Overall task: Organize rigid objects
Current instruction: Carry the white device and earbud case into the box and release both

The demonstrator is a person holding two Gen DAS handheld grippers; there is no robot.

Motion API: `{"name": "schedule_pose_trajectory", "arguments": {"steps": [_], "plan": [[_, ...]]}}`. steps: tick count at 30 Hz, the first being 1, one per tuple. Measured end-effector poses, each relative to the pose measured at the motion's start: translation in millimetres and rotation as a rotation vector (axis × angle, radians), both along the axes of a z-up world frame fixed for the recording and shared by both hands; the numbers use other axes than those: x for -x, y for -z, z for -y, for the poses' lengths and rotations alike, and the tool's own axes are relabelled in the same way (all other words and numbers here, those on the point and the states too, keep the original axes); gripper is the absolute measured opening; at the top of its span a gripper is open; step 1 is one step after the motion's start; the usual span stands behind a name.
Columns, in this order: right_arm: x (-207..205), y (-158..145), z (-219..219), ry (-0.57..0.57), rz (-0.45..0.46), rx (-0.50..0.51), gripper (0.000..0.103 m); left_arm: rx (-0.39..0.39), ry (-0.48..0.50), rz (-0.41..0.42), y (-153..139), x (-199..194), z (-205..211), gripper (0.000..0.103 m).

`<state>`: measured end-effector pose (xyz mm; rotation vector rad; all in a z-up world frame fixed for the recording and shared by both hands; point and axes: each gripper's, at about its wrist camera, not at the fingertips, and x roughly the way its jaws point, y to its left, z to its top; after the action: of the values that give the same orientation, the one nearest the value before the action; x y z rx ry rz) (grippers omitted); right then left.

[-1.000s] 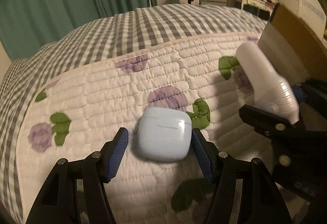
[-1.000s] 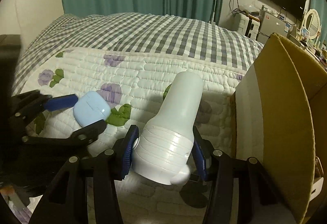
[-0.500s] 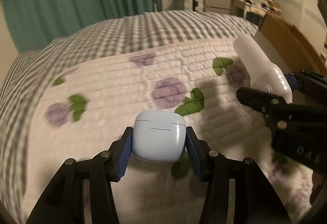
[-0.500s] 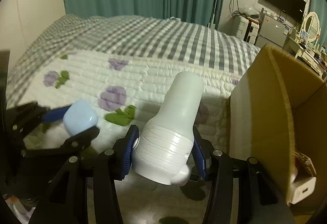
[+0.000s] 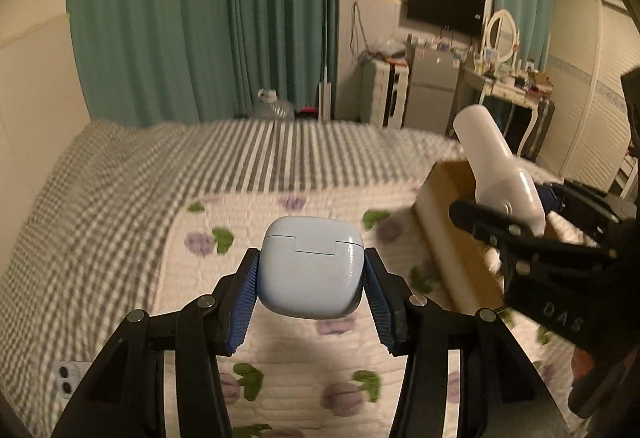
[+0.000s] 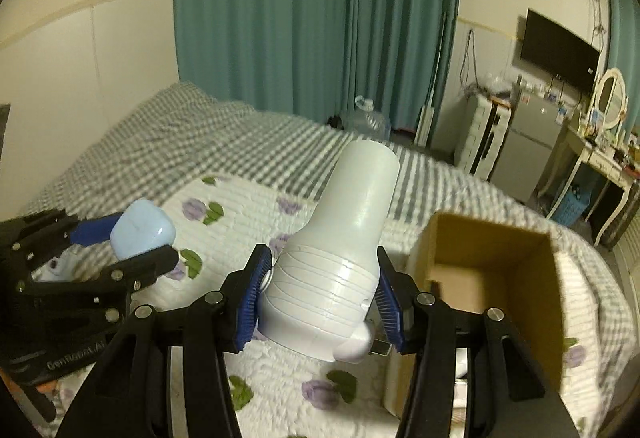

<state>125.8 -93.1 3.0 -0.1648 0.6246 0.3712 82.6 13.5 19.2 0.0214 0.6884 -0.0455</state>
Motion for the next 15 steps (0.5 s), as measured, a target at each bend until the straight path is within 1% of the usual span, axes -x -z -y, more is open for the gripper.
{"name": "schedule_pose_trajectory", "arguments": {"steps": [3,7,11,15], "plan": [[19.2,-23.3,18.7,-0.002,0.033,-0.008,0.050,-0.003,0.012,0.037,-24.8,12.8,24.0,0.051],[40.2,-49.5,48.0,0.003,0.075,-0.018,0.050,0.000,0.033,0.069,-42.4,21.3,59.6,0.051],[51.2,-64.1,78.1,0.000,0.106,-0.014,0.050,0.002,0.063,0.077,-47.8,16.1,98.7,0.051],[46.2,-66.6,110.1,0.018,0.113,-0.010,0.050,-0.011,0.096,0.066,-40.5,1.9,133.1,0.051]]}}
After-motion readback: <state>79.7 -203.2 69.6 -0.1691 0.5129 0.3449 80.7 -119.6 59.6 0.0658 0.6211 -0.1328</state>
